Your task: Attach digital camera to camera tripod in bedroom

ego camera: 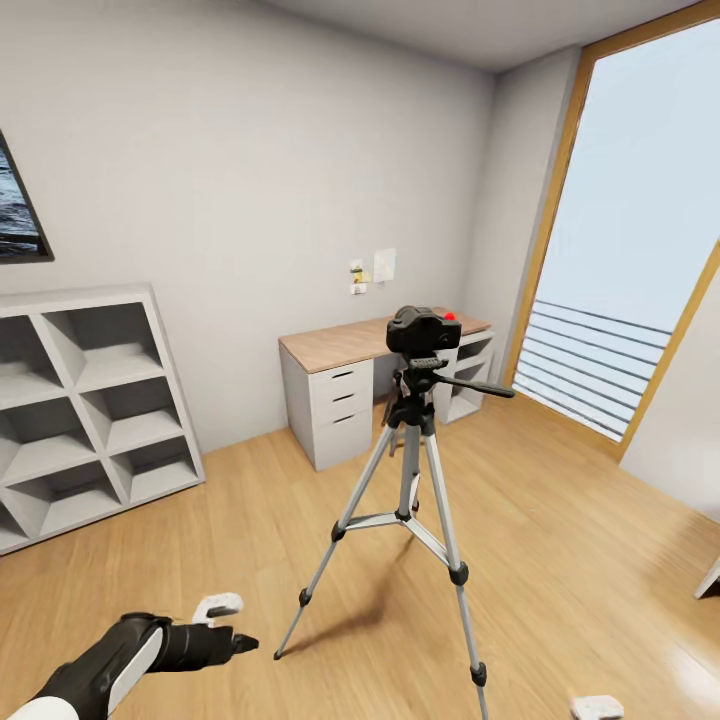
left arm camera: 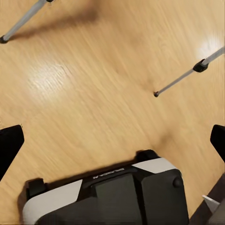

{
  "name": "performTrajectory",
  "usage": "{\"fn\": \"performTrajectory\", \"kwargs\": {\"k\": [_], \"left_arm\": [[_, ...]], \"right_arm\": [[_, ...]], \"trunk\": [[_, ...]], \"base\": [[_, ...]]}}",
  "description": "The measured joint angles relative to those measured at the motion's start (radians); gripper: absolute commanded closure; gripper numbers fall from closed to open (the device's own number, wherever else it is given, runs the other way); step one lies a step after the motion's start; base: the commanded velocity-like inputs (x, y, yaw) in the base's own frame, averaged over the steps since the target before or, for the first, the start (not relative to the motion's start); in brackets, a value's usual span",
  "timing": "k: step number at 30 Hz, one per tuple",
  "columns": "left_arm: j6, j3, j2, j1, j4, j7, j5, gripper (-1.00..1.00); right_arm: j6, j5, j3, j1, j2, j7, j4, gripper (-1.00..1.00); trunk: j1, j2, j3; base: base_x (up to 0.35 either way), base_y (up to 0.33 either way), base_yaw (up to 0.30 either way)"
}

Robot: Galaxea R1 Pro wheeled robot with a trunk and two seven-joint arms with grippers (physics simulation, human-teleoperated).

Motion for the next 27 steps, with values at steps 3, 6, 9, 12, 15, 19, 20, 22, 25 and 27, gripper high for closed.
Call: {"fn": "performTrajectory", "kwargs": {"k": [3, 6, 9, 12, 15, 19, 20, 22, 25, 27], "left_arm": [[-0.033, 0.002, -0.002, 0.03, 0.04, 0.012, 0.003, -1.0], [-0.074, 0.002, -0.008, 0.051, 0.108, 0.037, 0.008, -1.0], [-0.115, 0.002, -0.028, 0.062, 0.207, 0.08, 0.01, -1.0], [-0.154, 0.005, -0.05, 0.068, 0.31, 0.138, 0.009, -1.0], [-0.188, 0.008, -0.071, 0.075, 0.399, 0.197, 0.011, -1.0], [-0.232, 0.009, -0.098, 0.12, 0.482, 0.256, 0.014, -1.0], [-0.238, 0.01, -0.103, 0.134, 0.491, 0.262, 0.014, -1.0], [-0.248, 0.01, -0.114, 0.167, 0.504, 0.27, 0.014, -1.0], [-0.255, 0.01, -0.135, 0.229, 0.515, 0.278, 0.012, -1.0], [-0.258, 0.01, -0.149, 0.268, 0.52, 0.281, 0.01, -1.0]], "right_arm": [[-0.013, 0.0, 0.001, -0.005, -0.018, -0.062, 0.152, -1.0], [-0.029, 0.001, 0.005, -0.007, -0.026, -0.112, 0.257, -1.0], [-0.047, 0.003, 0.01, -0.008, -0.027, -0.168, 0.327, -1.0], [-0.061, 0.003, 0.01, -0.007, -0.025, -0.23, 0.391, -1.0], [-0.068, 0.002, 0.01, -0.007, -0.022, -0.275, 0.462, -1.0], [-0.073, 0.0, 0.01, -0.001, -0.008, -0.307, 0.591, -1.0], [-0.073, 0.0, 0.009, 0.0, 0.0, -0.31, 0.613, -1.0], [-0.074, 0.0, 0.009, 0.001, 0.02, -0.315, 0.647, -1.0], [-0.075, -0.001, 0.008, 0.001, 0.049, -0.318, 0.676, -1.0], [-0.075, -0.003, 0.008, 0.002, 0.063, -0.32, 0.687, -1.0]], "trunk": [[0.0, 0.0, 0.0], [0.0, 0.0, 0.0], [0.0, 0.0, 0.0], [0.0, 0.0, 0.0], [0.0, 0.0, 0.0], [0.0, 0.0, 0.0], [0.0, 0.0, 0.0], [0.0, 0.0, 0.0], [0.0, 0.0, 0.0], [0.0, 0.0, 0.0]], "base": [[0.0, 0.0, 0.0], [0.0, 0.0, 0.0], [0.0, 0.0, 0.0], [0.0, 0.0, 0.0], [0.0, 0.0, 0.0], [0.0, 0.0, 0.0], [0.0, 0.0, 0.0], [0.0, 0.0, 0.0], [0.0, 0.0, 0.0], [0.0, 0.0, 0.0]]}}
